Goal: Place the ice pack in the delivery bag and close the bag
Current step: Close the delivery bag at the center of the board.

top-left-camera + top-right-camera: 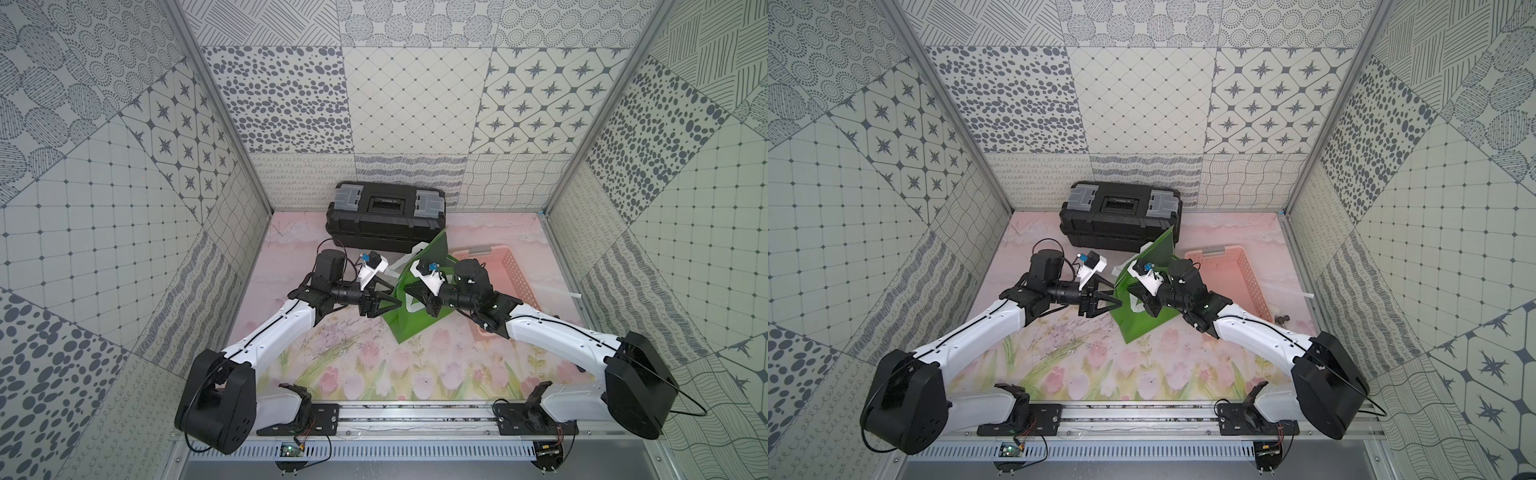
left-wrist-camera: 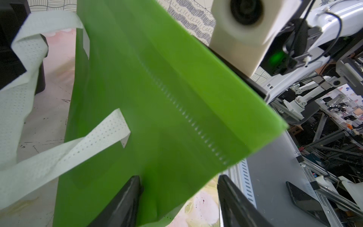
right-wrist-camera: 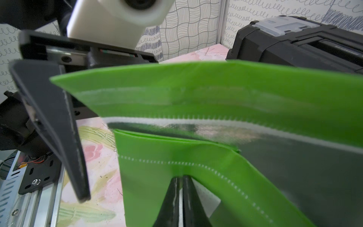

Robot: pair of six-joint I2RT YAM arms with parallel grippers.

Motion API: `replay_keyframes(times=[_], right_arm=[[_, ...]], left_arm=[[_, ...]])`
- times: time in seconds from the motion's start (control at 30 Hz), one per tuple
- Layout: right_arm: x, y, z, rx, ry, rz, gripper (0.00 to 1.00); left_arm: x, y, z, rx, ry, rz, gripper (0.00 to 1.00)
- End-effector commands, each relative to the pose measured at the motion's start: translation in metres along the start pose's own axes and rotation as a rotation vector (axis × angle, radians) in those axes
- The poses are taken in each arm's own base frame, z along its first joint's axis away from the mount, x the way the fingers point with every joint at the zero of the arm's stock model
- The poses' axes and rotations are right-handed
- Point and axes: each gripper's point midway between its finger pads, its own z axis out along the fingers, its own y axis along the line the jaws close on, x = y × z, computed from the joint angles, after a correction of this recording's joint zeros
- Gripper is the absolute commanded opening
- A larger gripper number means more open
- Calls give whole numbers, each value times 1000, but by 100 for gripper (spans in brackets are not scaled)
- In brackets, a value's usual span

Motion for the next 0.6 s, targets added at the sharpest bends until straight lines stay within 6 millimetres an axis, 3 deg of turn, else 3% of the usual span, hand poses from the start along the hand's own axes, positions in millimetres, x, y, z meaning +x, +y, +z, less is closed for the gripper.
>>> replay_keyframes(times=[0.0, 0.1, 0.27, 0.33, 0.4, 0.57], right_arm=[[-22, -5, 4, 6, -63, -36, 10], [-21, -8, 5, 18, -52, -36, 11], [-27, -11, -4, 19, -33, -44, 20], [-35, -13, -25, -1, -38, -34, 27], [-40, -16, -50, -40, -45, -7, 38], [-35, -21, -109, -111, -19, 58, 58]], left_arm=[[-14, 15, 9, -112, -31, 27, 64], [-23, 25, 10, -174, -53, 24, 53], [-30, 36, 4, -256, -64, 14, 17], [-29, 36, 0, -270, -62, 22, 6], [-30, 34, -8, -257, -70, 23, 0], [-37, 33, -35, -181, -110, 21, 0]])
